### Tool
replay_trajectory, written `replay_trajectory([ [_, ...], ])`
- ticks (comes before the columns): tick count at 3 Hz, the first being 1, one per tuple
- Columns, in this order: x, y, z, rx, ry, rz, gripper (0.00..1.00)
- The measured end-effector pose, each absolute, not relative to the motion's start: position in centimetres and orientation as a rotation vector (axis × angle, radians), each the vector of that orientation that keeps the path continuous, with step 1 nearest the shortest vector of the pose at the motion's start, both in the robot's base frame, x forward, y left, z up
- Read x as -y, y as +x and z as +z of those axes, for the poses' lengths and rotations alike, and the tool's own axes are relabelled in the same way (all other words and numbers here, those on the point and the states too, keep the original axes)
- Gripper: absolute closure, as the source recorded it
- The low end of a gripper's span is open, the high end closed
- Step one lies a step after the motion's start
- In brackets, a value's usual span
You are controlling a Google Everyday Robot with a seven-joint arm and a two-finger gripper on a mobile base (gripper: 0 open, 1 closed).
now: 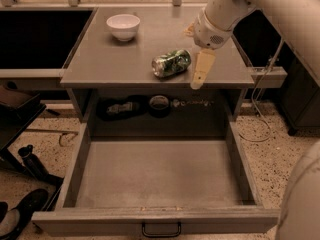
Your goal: Place green can into top drawer
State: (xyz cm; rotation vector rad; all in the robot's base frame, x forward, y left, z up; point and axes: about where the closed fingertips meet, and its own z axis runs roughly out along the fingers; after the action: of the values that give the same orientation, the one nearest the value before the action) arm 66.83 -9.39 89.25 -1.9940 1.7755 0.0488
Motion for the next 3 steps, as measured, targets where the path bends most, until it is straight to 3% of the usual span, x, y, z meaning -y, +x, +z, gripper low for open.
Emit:
replay_trajectory([
  [3,4.7,71.7,86.8,-1.651,-2.127,0.075,0.00],
])
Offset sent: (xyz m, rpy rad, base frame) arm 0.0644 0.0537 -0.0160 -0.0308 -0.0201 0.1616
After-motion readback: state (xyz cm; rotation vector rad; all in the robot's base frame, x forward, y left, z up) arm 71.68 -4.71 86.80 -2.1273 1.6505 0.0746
